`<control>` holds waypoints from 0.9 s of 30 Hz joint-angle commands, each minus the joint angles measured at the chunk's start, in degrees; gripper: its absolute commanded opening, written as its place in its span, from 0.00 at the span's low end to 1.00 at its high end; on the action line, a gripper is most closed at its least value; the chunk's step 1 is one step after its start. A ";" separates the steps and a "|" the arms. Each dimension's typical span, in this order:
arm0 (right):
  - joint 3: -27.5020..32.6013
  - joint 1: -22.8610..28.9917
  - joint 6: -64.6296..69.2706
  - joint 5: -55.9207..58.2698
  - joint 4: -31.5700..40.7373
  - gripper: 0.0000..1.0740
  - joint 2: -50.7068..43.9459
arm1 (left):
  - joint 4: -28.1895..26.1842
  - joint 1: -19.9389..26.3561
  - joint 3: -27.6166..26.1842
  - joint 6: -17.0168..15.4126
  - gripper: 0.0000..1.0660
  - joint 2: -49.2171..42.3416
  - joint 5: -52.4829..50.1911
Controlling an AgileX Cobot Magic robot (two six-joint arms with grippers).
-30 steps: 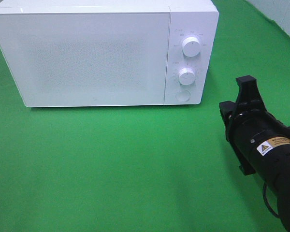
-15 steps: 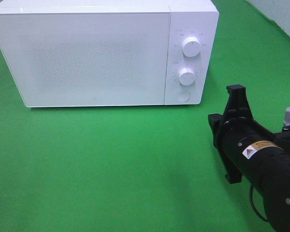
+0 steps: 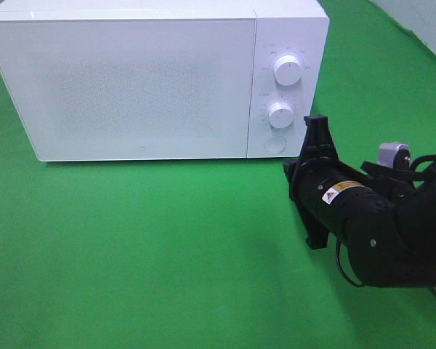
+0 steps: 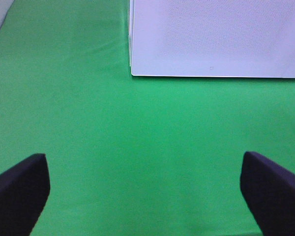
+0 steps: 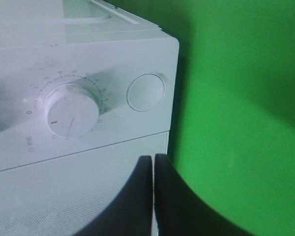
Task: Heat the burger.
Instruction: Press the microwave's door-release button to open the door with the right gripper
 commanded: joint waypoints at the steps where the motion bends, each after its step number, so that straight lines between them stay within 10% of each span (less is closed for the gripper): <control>1: -2.69 -1.78 0.06 3.09 -1.60 0.00 1.26 | -0.11 -0.34 0.23 0.06 0.92 -0.86 -0.46; 27: -17.70 -10.31 0.40 7.91 -7.05 0.00 11.92 | -0.11 -0.34 0.23 0.06 0.92 -0.86 -0.46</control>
